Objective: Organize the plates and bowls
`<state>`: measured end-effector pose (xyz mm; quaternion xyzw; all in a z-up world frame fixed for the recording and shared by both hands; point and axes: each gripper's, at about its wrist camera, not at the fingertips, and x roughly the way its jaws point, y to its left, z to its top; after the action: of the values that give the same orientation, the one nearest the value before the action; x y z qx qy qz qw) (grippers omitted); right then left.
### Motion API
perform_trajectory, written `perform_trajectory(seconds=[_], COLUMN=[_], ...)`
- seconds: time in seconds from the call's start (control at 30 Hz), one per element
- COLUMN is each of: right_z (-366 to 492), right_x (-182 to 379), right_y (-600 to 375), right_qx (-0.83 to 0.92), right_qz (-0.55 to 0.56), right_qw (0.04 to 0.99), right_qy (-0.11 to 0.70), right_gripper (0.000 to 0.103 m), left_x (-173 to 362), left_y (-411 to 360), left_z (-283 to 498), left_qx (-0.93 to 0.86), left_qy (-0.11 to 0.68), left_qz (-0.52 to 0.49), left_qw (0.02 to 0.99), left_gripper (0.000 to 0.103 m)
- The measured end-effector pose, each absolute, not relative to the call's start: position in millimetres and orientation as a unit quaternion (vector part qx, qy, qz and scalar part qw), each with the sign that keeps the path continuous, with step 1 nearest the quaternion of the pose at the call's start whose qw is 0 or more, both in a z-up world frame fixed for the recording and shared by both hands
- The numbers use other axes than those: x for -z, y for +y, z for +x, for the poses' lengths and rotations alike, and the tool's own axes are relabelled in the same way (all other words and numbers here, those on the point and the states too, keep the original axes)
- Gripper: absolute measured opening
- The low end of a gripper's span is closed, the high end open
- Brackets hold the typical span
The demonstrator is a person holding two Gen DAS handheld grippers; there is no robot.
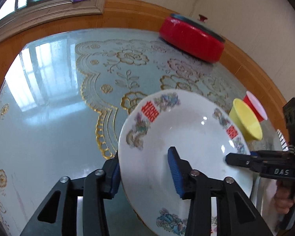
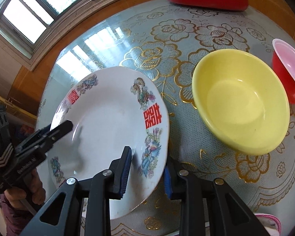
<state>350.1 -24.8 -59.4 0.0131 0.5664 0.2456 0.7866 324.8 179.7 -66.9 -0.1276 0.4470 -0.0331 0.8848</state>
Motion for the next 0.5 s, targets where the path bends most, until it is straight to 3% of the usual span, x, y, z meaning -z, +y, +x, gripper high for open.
perform_trajectory(seconds=[0.1,0.5], right_z=[344.1,329.0], right_x=[59.0,54.6], right_y=[-22.0,-28.2], right_qx=[-0.240,-0.286], right_qz=[-0.018,-0.076], right_qw=[0.795,0.795], right_qy=[0.556,0.529], right_gripper=[0.031,0.031], left_x=[67.0,60.2], left_y=[180.7,156.0], left_z=[315.3,257.4], left_qx=[0.027,-0.045], left_qy=[0.447,0.439], left_qz=[-0.138,-0.133], left_qw=[0.883,0.887], left_gripper=[0.029,0.029])
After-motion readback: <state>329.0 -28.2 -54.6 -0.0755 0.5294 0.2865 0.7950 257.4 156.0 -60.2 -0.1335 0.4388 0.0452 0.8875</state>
